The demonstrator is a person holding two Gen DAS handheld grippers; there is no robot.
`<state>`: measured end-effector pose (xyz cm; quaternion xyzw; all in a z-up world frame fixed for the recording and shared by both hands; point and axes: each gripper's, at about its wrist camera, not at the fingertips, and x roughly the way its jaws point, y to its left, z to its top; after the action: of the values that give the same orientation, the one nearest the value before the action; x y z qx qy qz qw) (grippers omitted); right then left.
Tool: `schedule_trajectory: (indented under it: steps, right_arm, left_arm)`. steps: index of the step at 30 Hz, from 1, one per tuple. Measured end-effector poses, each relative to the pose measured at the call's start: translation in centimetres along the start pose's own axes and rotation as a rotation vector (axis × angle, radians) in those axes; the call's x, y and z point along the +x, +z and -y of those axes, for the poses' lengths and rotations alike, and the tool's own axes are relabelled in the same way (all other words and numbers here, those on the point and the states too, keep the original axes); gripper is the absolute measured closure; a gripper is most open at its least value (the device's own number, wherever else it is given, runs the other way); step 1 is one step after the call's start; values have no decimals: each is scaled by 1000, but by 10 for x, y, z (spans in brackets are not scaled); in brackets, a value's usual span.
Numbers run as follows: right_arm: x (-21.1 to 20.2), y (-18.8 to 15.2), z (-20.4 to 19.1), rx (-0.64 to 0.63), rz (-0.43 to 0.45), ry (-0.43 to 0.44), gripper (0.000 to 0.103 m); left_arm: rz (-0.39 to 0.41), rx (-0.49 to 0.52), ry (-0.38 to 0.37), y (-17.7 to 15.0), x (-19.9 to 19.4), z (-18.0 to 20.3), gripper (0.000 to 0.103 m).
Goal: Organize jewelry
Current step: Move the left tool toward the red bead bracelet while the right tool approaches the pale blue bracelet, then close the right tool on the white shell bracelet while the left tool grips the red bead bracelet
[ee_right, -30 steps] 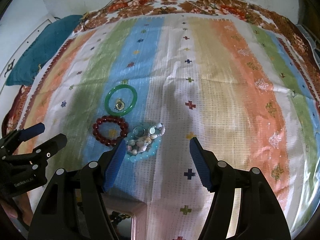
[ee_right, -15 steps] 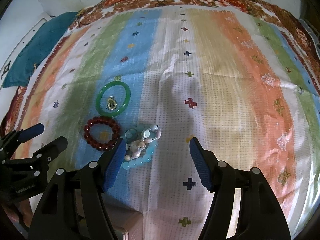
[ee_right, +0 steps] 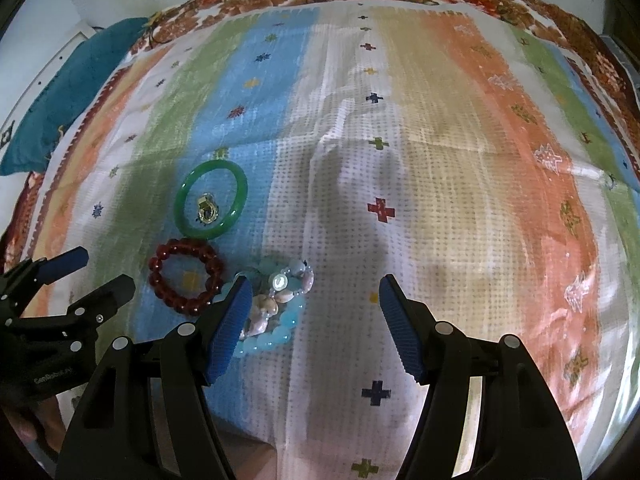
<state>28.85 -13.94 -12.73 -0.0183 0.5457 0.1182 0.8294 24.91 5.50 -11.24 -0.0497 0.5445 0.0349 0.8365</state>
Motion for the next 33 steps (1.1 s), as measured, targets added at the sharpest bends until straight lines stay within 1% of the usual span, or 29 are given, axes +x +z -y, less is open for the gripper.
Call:
schedule_trajectory:
  steps: [10, 12, 14, 22, 23, 24, 26, 28, 29, 30, 33]
  right_arm:
    - [11, 3, -2, -16, -12, -13, 37]
    - [13, 4, -2, -15, -14, -12, 37]
    - [17, 3, -1, -13, -23, -3, 37]
    - [21, 1, 2, 0, -35, 17, 38]
    - [21, 1, 3, 3, -37, 19, 40]
    - [23, 1, 4, 4, -41, 18, 48]
    - [23, 0, 3, 3, -43, 23, 51]
    - [24, 0, 2, 1, -47, 29, 55]
    - [24, 0, 2, 0, -50, 32, 60]
    - [25, -1, 1, -1, -54, 40, 66]
    - [26, -1, 0, 5, -68, 64, 78]
  left_arm:
    - [-16, 27, 6, 2, 12, 2, 21]
    - [-28, 35, 22, 2, 16, 1, 21]
    - [-40, 38, 34, 2, 20, 0, 26]
    - [-50, 14, 0, 2, 26, -4, 26]
    - [-51, 15, 6, 2, 27, -3, 26]
    - [-51, 14, 15, 2, 28, -2, 27]
    - [-57, 12, 21, 2, 30, -1, 34]
    - [-66, 14, 23, 2, 33, 0, 39]
    - [-70, 16, 26, 1, 34, 0, 41]
    - [-71, 16, 23, 1, 34, 0, 41]
    - [-75, 8, 6, 1, 36, -3, 44]
